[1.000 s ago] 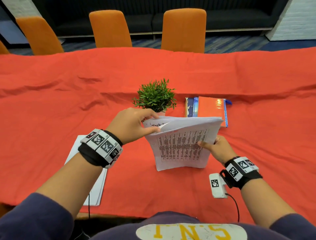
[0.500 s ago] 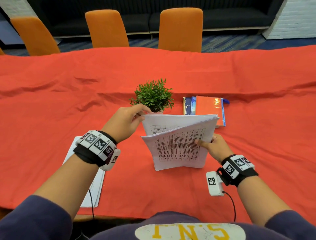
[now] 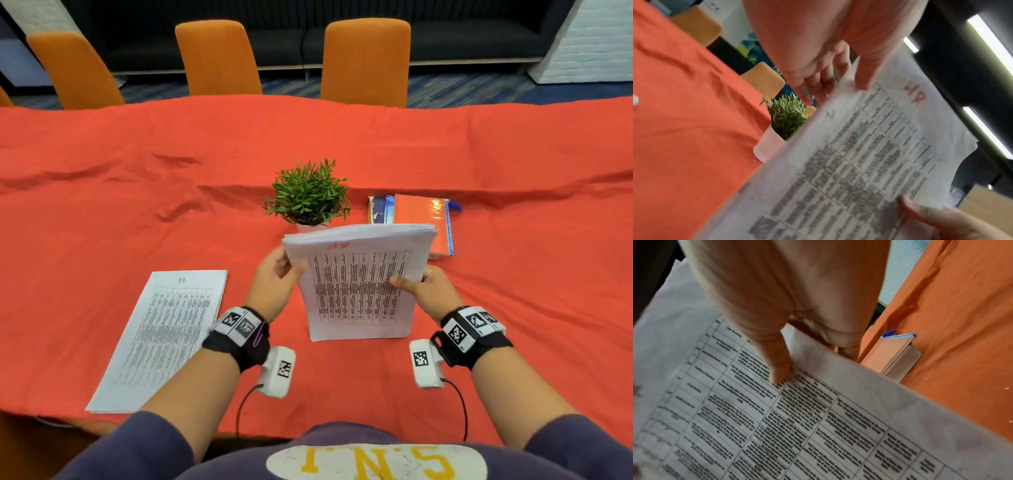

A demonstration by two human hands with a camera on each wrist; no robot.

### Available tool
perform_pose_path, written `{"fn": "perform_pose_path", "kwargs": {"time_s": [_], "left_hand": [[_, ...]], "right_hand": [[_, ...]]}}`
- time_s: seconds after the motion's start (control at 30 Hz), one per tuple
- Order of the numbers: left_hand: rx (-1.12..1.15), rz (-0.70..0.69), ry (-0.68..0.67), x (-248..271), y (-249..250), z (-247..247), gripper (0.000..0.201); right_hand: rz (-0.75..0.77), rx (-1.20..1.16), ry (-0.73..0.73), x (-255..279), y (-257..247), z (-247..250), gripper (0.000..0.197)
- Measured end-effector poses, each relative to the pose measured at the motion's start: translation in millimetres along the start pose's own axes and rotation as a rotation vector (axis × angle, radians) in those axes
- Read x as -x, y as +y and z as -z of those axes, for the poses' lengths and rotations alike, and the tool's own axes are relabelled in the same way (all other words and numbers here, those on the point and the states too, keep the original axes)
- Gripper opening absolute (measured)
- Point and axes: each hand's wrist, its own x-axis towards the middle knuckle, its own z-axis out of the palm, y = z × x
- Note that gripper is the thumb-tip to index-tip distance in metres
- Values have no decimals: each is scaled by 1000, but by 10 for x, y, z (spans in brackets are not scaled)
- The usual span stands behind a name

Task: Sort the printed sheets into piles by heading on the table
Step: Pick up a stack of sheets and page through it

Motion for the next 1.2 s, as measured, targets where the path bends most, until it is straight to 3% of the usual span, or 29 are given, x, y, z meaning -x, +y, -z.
{"fn": "perform_pose_path", "kwargs": {"time_s": [0.1, 0.3, 0.5, 0.63, 0.83, 0.87, 0.97, 1.0, 1.1, 1.2], "left_hand": [[113, -39, 165, -1, 123, -216, 18], [166, -166, 266, 31, 144, -311, 22], [58, 11, 202, 113, -68, -432, 27], [56, 43, 224, 19, -66, -420, 30], [133, 6, 339, -102, 107, -214, 26], [189, -11, 354, -127, 144, -147, 23], [390, -34, 347, -193, 252, 4, 22], [451, -40, 337, -212, 270, 25, 24], [619, 6, 328, -237, 265, 25, 28], [785, 122, 312, -209, 240, -36, 45]], "right_hand": [[30, -31, 40, 3, -30, -49, 23], [87, -90, 84, 51, -32, -116, 22], [14, -68, 30, 62, 151, -230, 24], [8, -138, 42, 30, 151, -259, 25], [-89, -53, 13, 76, 415, -115, 18], [-107, -80, 28, 98, 440, -76, 21], [-160, -340, 56, 119, 458, 6, 75], [-151, -475, 50, 114, 426, 7, 84], [-128, -828, 53, 94, 286, -26, 63], [-81, -866, 5, 79, 167, -98, 52]]}}
